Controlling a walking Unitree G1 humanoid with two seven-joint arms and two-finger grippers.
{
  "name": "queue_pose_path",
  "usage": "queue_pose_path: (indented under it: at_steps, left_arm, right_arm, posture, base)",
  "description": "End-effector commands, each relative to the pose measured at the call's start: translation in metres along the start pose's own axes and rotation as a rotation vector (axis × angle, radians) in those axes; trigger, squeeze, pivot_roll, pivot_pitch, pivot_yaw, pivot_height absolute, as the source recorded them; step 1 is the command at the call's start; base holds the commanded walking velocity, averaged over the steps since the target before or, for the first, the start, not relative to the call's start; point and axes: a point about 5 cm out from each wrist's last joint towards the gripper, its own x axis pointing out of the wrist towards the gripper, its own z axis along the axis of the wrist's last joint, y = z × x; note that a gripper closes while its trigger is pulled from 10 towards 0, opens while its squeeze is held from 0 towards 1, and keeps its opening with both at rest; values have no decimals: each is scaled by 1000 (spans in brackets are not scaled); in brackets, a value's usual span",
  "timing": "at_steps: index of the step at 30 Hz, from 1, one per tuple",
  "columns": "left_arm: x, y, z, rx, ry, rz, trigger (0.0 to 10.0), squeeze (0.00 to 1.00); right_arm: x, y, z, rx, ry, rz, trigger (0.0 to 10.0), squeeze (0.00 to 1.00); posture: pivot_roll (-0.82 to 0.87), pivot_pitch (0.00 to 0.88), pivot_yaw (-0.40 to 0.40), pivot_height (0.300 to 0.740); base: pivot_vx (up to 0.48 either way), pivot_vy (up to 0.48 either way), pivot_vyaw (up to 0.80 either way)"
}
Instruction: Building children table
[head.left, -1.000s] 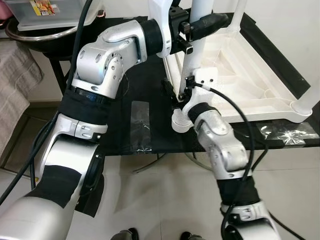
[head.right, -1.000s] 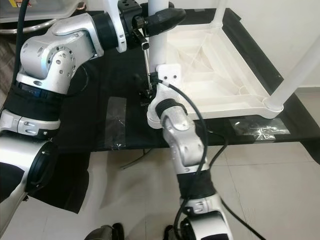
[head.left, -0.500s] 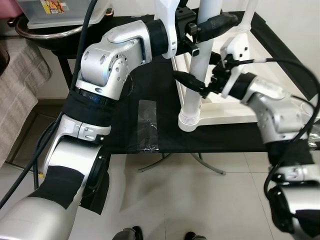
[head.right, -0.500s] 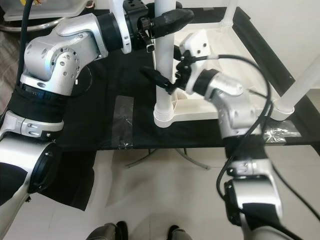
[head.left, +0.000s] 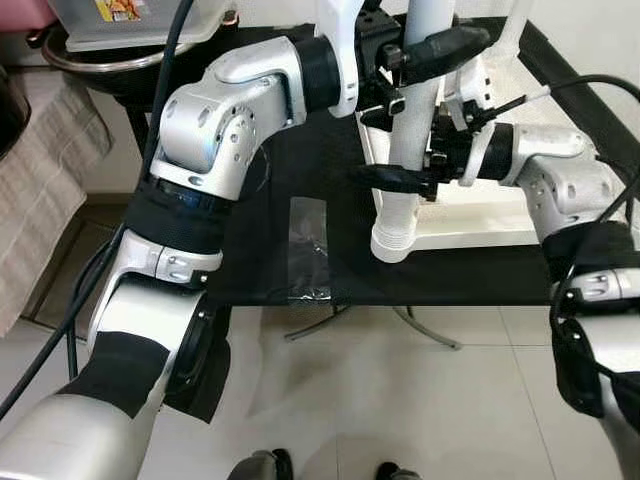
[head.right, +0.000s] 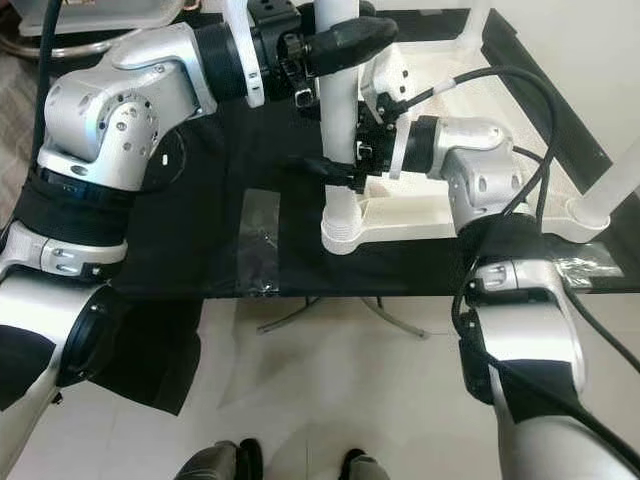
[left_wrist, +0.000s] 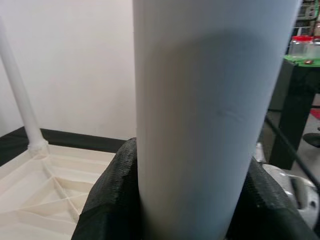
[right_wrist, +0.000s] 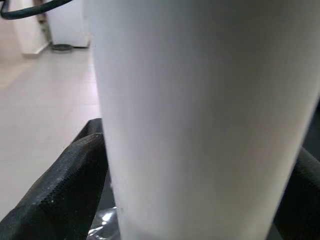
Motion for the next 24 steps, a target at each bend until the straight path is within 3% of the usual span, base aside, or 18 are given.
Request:
queue_pose_path:
  at_steps: [1, 2, 8, 20, 21, 22, 23, 24]
  left_arm:
    - [9, -13, 0, -30, 2, -109, 0, 0]
    - [10, -15, 2, -31, -3, -128, 0, 0]
    - [14, -15, 5, -31, -13, -189, 0, 0]
    - [13, 6, -11, -37, -22, -182, 0, 0]
    - [14, 7, -12, -39, -31, -160, 7098, 1000]
    - [14, 7, -12, -39, -31, -160, 7098, 1000]
    - [16, 8, -13, -45, -42, -160, 10000, 1000]
    - [18, 7, -12, -46, -55, -158, 10000, 1000]
  right_arm:
    - [9, 2, 2, -17, 1, 53, 10000, 0]
    - [11, 4, 0, -16, 8, 80, 0, 0]
    - [19, 9, -7, -26, 50, 196, 0, 0]
    - [19, 7, -8, -75, 59, 171, 0, 0]
    - [20, 6, -7, -81, 45, 150, 0, 0]
    - [20, 6, -7, -81, 45, 150, 0, 0]
    - [20, 5, -6, -84, 22, 123, 0, 0]
    - [20, 4, -5, -85, 2, 99, 0, 0]
  posture:
    - [171, 240, 63, 740]
    - [174, 243, 64, 740]
    - [170, 242, 65, 740]
    - [155, 236, 61, 740]
    - [153, 235, 59, 740]
    - [153, 235, 59, 740]
    - [147, 233, 57, 740]
    - [146, 234, 56, 740]
  base:
    - [0, 0, 0]
    - [0, 0, 0]
    - [0, 0, 0]
    - [0, 0, 0]
    - [0, 0, 0]
    - [0, 0, 0]
    - [0, 0, 0]
    - [0, 0, 0]
